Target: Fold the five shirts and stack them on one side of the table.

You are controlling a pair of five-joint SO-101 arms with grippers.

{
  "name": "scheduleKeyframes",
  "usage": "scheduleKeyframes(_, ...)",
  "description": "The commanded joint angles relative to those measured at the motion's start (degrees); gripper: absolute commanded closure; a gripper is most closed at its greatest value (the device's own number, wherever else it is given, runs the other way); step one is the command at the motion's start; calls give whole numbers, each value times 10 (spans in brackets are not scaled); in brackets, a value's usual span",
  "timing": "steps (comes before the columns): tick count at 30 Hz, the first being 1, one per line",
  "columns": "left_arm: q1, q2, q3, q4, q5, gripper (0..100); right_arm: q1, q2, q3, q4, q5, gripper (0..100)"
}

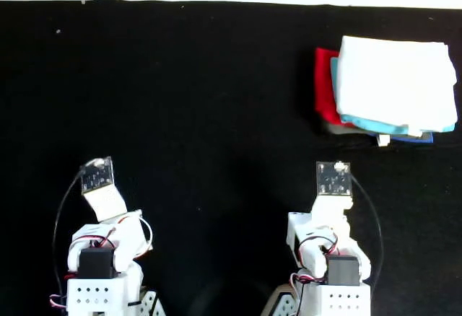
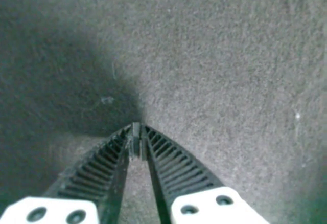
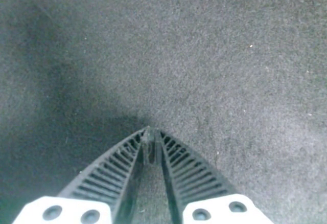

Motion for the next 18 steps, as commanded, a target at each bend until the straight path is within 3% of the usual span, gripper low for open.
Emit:
scheduleKeyframes(1, -28, -1, 8, -1, 41, 966, -4, -6, 77, 4, -6, 979)
scheduleKeyframes(12, -39, 0, 8, -4, 70, 965, -4, -6, 77, 4, -6, 979)
scheduleKeyframes(18, 1, 0, 8, 2, 70, 965, -4, -6, 77, 4, -6, 979)
